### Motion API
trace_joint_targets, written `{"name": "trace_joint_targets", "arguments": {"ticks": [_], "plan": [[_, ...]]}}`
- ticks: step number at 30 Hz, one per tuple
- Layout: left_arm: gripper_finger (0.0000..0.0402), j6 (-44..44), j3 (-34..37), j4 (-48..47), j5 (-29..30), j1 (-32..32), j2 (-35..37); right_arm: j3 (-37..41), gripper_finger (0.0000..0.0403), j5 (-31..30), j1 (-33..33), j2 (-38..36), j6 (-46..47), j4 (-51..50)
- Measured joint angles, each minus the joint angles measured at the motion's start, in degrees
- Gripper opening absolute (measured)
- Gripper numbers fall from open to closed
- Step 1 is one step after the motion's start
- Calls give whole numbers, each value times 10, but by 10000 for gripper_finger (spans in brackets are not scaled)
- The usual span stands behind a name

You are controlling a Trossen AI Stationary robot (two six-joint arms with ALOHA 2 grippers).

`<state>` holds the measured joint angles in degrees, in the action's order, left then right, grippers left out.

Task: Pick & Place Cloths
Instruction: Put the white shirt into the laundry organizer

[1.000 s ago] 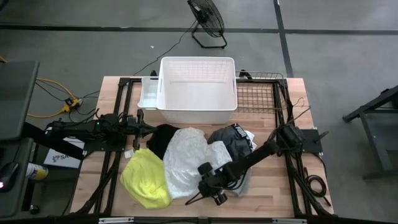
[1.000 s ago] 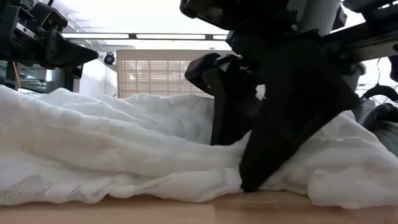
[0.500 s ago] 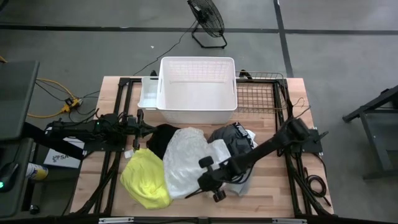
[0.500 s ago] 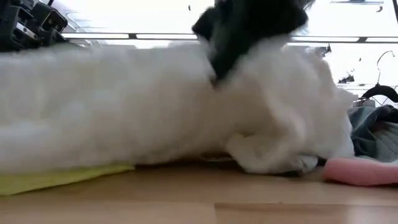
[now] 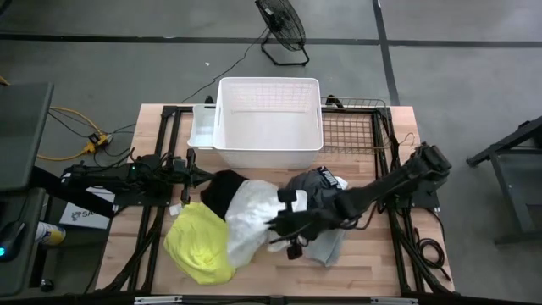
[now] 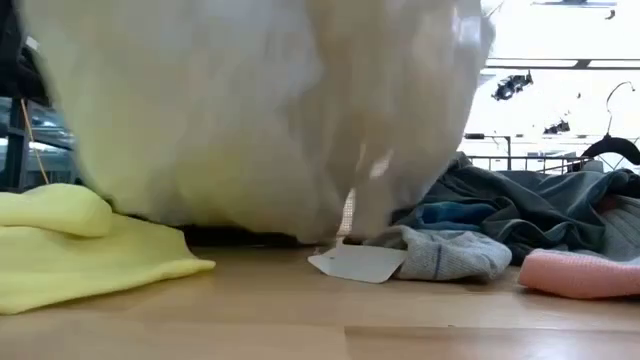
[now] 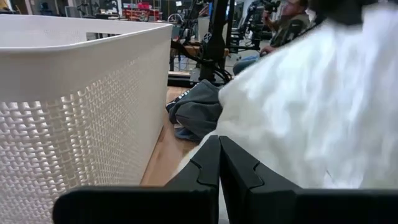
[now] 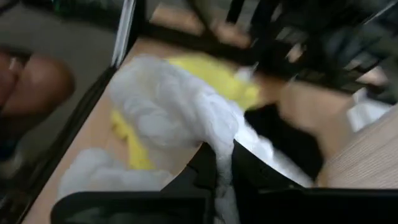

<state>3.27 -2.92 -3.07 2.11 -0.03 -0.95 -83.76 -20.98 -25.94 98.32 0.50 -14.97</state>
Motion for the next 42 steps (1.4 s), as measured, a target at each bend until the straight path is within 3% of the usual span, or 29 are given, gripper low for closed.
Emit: {"name": "trace_joint_targets", "arguments": {"ticks": [19, 34, 42], "plan": [[1, 0, 0, 0, -1, 0, 0, 0, 10, -13, 68, -118, -156, 105], [1, 0, 0, 0, -1, 0, 0, -1, 9, 46, 116, -192, -284, 279], [1, 0, 0, 0, -1, 0, 0, -1, 9, 59, 154, -204, -326, 319]]}}
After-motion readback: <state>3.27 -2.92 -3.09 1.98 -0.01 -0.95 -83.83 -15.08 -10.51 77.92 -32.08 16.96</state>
